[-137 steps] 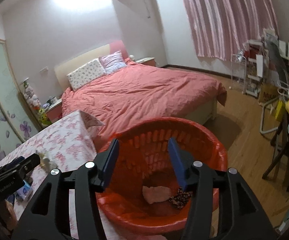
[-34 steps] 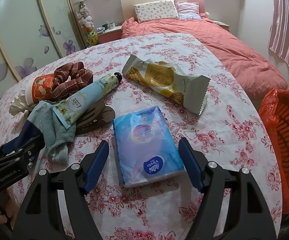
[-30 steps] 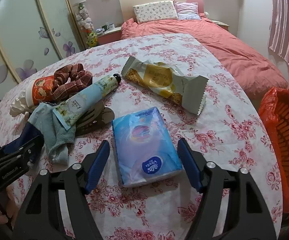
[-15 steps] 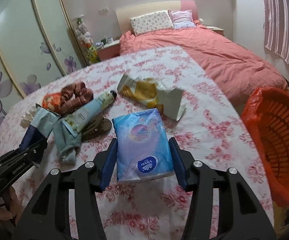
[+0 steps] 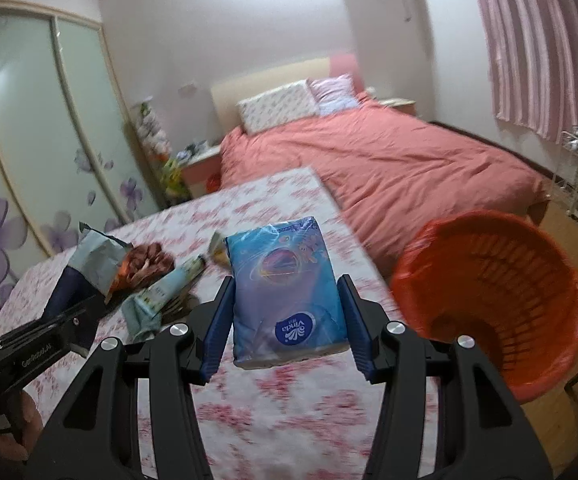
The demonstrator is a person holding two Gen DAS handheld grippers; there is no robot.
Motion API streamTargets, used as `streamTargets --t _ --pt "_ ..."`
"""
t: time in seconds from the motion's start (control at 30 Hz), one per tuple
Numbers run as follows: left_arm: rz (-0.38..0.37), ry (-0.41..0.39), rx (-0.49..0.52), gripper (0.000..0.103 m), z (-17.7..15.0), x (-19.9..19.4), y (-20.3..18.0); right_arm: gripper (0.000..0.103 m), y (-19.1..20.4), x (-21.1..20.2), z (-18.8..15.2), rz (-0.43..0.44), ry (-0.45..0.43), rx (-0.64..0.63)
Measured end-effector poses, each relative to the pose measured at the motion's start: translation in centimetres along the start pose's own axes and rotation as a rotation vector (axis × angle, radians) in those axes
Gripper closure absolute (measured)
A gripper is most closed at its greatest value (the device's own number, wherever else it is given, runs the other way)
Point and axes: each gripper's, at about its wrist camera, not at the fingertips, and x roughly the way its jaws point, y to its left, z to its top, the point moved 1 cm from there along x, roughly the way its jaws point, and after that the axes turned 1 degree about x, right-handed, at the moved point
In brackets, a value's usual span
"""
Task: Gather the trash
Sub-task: 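Carry both packs over the orange basket and open both tools to drop them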
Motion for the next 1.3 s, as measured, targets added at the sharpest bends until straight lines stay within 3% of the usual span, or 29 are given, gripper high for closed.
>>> streamTargets --t 0.37,0.57,0.93,1.0,1.17,1.3 --pt "-0.178 0.000 0.122 0.077 0.1 0.9 -11.3 0.051 -7.5 -2.5 1.3 -0.131 -0.122 0.112" --pt "-0.261 0.025 0.185 0.077 -0.2 3.0 -16.6 0.051 -11.0 -1.5 1.4 -0.178 -0.132 0.171" --pt "-0.339 0.105 0.269 0.076 -0.7 8.4 -23.9 0.051 -16.7 0.3 1.6 -0.210 -0.122 0.281" --pt "-0.342 0.127 0.283 0.073 -0.9 9.6 -24.8 0.051 -17.3 0.6 1.4 -0.198 -0.113 0.305" --pt "-0.305 0.149 0.294 0.048 -1.5 11.4 -25.1 0.045 -18.4 1.6 1.2 -0.176 -0.074 0.333" --pt "-0.262 0.159 0.280 0.042 -1.5 12.1 -23.6 0.038 -18.3 1.2 0.6 -0.183 -0.064 0.337"
